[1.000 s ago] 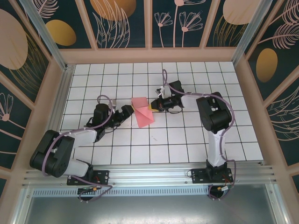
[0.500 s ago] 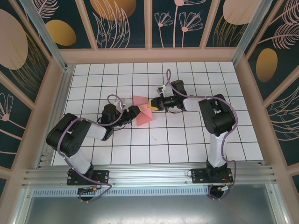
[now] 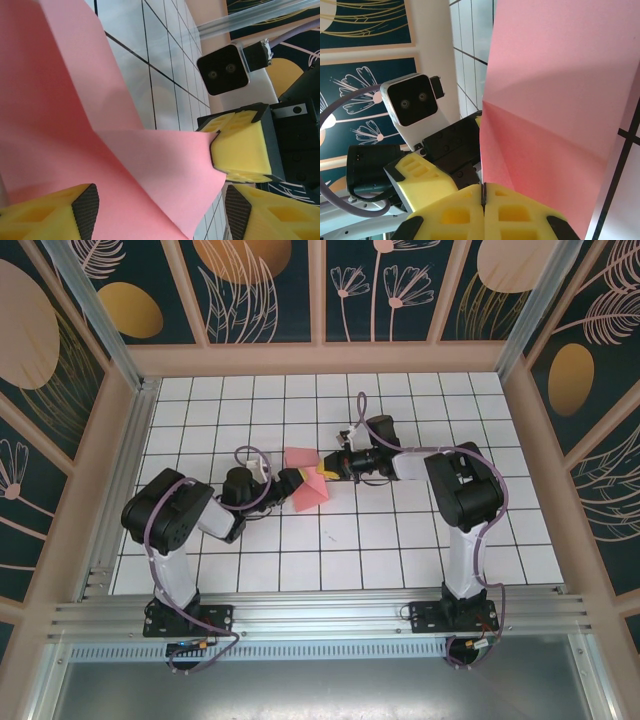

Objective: Fold a paper plane with a square sheet of paper (pick it up from the middle)
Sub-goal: Turn over the paper at the center of the table.

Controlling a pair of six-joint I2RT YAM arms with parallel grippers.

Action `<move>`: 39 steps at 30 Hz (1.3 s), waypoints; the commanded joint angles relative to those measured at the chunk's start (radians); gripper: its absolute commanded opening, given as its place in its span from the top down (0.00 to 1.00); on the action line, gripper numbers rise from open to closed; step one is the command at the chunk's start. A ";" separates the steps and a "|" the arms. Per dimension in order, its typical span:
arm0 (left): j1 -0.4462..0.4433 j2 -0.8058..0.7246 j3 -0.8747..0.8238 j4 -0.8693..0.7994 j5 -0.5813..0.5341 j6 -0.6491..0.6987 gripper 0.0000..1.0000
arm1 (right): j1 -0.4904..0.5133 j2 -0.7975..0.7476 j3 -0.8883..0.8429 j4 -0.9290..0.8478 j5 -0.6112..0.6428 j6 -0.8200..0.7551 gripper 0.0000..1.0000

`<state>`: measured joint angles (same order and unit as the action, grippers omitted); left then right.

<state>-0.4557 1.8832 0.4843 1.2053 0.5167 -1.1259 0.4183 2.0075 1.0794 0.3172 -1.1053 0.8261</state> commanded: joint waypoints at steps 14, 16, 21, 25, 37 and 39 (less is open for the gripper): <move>-0.010 0.091 0.023 0.213 0.029 0.047 0.53 | -0.014 0.040 -0.013 0.002 -0.006 0.013 0.99; -0.009 0.096 0.015 0.228 0.034 0.051 0.58 | -0.016 0.043 -0.013 -0.014 0.000 0.003 0.99; -0.010 0.101 0.014 0.227 0.021 0.058 0.65 | -0.015 0.051 -0.006 -0.062 0.015 -0.030 0.99; -0.009 0.097 0.022 0.188 0.005 0.071 0.77 | -0.016 0.048 -0.003 -0.078 0.018 -0.045 0.96; -0.009 -0.014 0.031 -0.017 -0.076 0.150 0.98 | -0.037 -0.101 -0.001 -0.215 0.134 -0.146 0.50; -0.009 -0.084 0.043 -0.162 -0.105 0.203 0.98 | -0.051 -0.151 -0.007 -0.265 0.218 -0.178 0.40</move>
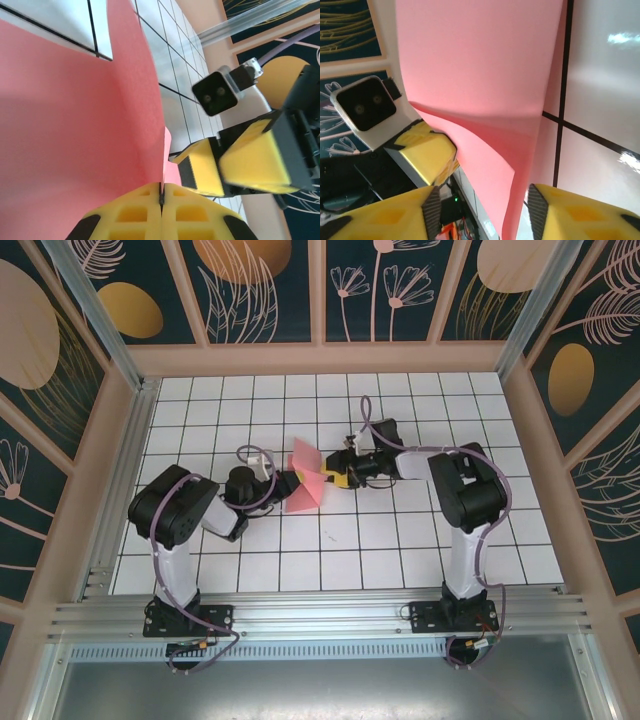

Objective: Fold a paper plane with a square sheet of paper (pick it up from the middle)
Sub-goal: Turn over the paper at the center of the table.

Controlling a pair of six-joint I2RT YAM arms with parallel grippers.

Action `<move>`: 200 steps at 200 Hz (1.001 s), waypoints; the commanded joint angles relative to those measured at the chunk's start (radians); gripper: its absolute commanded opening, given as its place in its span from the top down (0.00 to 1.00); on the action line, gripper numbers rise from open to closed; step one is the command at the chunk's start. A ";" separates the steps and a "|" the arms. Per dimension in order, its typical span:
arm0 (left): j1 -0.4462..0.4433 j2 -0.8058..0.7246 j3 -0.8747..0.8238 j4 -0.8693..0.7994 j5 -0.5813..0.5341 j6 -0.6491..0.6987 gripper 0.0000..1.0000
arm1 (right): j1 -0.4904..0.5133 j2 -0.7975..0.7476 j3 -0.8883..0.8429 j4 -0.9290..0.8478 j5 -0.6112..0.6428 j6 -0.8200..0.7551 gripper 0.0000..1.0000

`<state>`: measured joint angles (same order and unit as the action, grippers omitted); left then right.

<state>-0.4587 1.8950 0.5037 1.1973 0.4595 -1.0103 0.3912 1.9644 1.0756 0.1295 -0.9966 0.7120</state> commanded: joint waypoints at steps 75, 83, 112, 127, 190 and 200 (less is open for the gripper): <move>-0.008 -0.462 0.441 -1.518 -0.649 0.500 0.99 | -0.060 -0.327 -0.049 -0.221 0.582 -0.134 0.27; -0.008 -0.473 0.463 -1.564 -0.687 0.504 1.00 | -0.064 -0.339 -0.054 -0.225 0.605 -0.130 0.27; -0.033 -0.465 0.572 -1.676 -0.817 0.510 1.00 | -0.079 -0.365 -0.070 -0.238 0.650 -0.121 0.27; -0.070 -0.413 0.623 -1.732 -0.885 0.519 1.00 | -0.088 -0.374 -0.082 -0.244 0.662 -0.117 0.27; -0.248 -0.055 0.877 -1.941 -1.181 0.538 1.00 | -0.135 -0.430 -0.142 -0.226 0.659 -0.082 0.27; -0.268 -0.009 0.911 -1.952 -1.199 0.541 1.00 | -0.143 -0.439 -0.148 -0.227 0.664 -0.078 0.27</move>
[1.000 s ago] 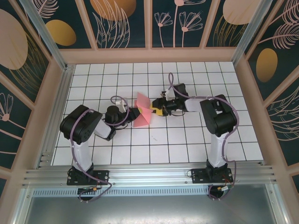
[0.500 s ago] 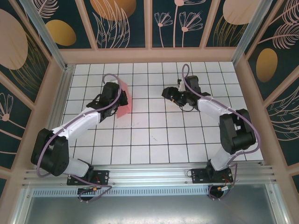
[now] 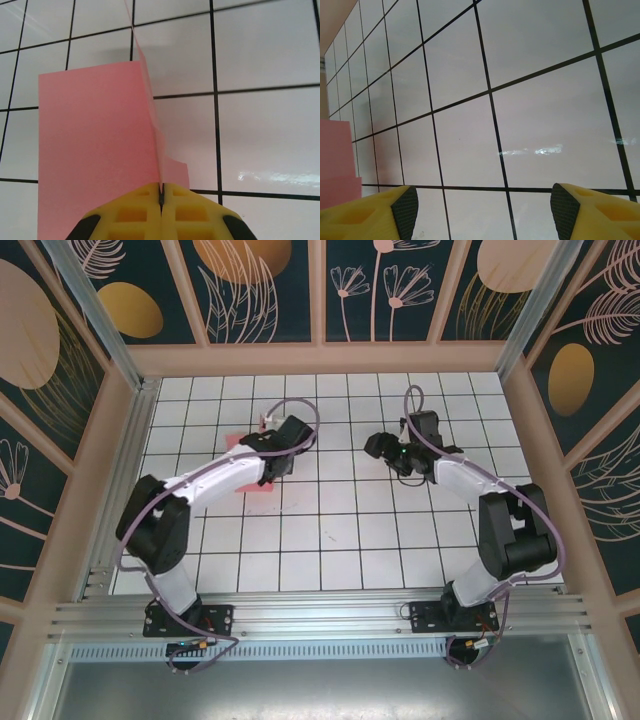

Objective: Fold a paper plane with a square sheet of paper (pick it up from the middle)
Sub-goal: Turn over the paper at the center of the table.

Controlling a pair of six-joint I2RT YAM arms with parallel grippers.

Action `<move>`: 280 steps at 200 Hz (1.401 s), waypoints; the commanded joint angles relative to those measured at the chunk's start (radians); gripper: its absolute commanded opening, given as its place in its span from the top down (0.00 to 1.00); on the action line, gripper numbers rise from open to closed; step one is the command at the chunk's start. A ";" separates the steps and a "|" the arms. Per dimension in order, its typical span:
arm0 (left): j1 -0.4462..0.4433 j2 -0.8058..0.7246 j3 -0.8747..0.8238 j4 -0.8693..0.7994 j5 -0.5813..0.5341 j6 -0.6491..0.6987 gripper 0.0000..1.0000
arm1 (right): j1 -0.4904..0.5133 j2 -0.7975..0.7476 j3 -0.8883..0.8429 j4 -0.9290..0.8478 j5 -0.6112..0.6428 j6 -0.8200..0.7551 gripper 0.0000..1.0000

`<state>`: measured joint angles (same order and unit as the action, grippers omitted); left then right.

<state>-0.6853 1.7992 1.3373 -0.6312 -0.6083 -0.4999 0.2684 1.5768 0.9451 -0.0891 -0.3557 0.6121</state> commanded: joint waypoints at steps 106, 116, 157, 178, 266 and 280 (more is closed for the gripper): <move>-0.237 0.494 0.418 -0.126 0.021 0.057 0.92 | -0.095 -0.120 -0.082 0.008 0.037 0.072 0.23; -0.238 0.498 0.429 -0.124 0.039 0.052 0.87 | -0.098 -0.122 -0.081 0.008 0.032 0.072 0.22; -0.239 0.392 0.475 -0.077 0.210 0.027 0.68 | -0.105 -0.128 -0.074 -0.009 0.035 0.069 0.23; -0.239 0.269 0.415 0.036 0.363 0.014 0.60 | -0.105 -0.120 -0.065 -0.016 0.007 0.047 0.22; -0.016 -0.212 -0.165 0.481 0.670 -0.208 0.31 | 0.072 0.007 -0.058 0.009 -0.262 -0.023 0.21; 0.025 -0.258 -0.248 0.529 0.677 -0.244 0.29 | 0.110 0.031 -0.066 0.028 -0.264 0.002 0.21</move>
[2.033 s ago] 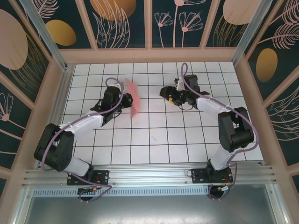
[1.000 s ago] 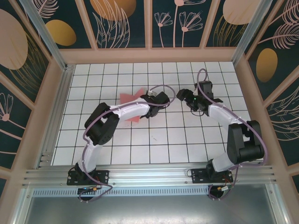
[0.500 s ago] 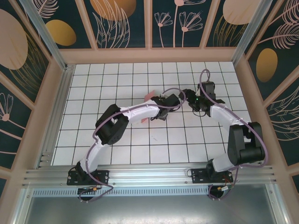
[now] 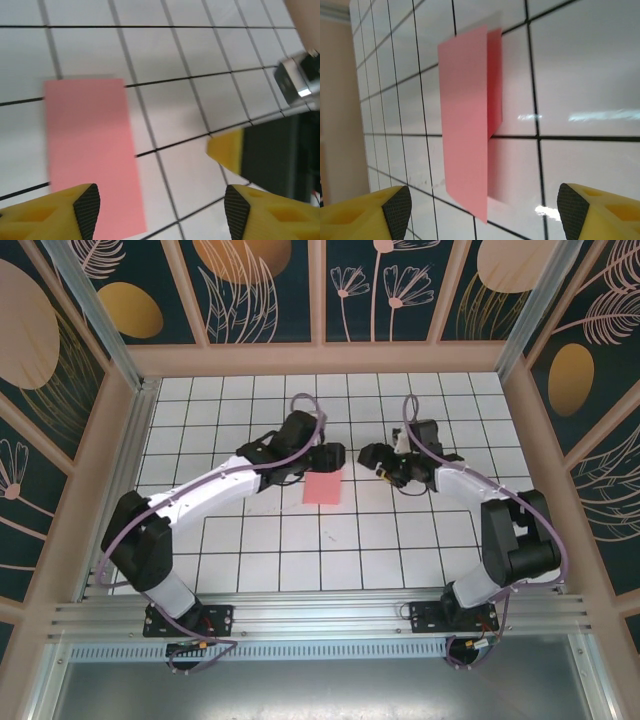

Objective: Fold a paper plane with a square sheet of paper (pick it up from the middle)
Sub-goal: Turn over the paper at the center of the table, then third fold the triangle at the center of the table.

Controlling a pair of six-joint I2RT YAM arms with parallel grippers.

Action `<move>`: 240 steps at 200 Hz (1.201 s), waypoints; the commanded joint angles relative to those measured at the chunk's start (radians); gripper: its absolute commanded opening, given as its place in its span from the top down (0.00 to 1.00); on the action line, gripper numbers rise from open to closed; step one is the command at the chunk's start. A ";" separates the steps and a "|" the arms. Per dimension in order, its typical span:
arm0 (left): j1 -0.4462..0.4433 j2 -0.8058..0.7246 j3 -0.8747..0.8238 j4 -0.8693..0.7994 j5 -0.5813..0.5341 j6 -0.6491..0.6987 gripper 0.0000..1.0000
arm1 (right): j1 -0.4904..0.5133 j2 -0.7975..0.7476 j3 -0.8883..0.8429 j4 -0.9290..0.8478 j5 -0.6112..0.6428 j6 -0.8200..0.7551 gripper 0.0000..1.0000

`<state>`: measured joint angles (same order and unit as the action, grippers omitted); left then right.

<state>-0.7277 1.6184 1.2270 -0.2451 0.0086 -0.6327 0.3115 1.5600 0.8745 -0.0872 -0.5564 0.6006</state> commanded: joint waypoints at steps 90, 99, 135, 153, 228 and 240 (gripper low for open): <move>0.148 -0.113 -0.316 0.236 0.046 -0.210 0.21 | 0.173 0.172 -0.041 0.181 -0.192 0.149 0.41; 0.152 -0.114 -0.321 0.240 0.044 -0.213 0.20 | 0.180 0.175 -0.046 0.185 -0.189 0.162 0.46; 0.160 -0.113 -0.331 0.243 0.039 -0.219 0.16 | 0.189 0.200 -0.055 0.189 -0.194 0.178 0.60; 0.162 -0.111 -0.331 0.243 0.041 -0.217 0.16 | 0.191 0.208 -0.056 0.186 -0.194 0.178 0.66; 0.165 -0.106 -0.331 0.246 0.043 -0.213 0.14 | 0.209 0.221 -0.062 0.196 -0.196 0.189 0.61; 0.165 -0.104 -0.331 0.248 0.044 -0.215 0.14 | 0.209 0.220 -0.068 0.221 -0.206 0.203 0.64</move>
<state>-0.5682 1.5257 0.9058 -0.0257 0.0589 -0.8398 0.5125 1.7676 0.8280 0.0837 -0.7349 0.7738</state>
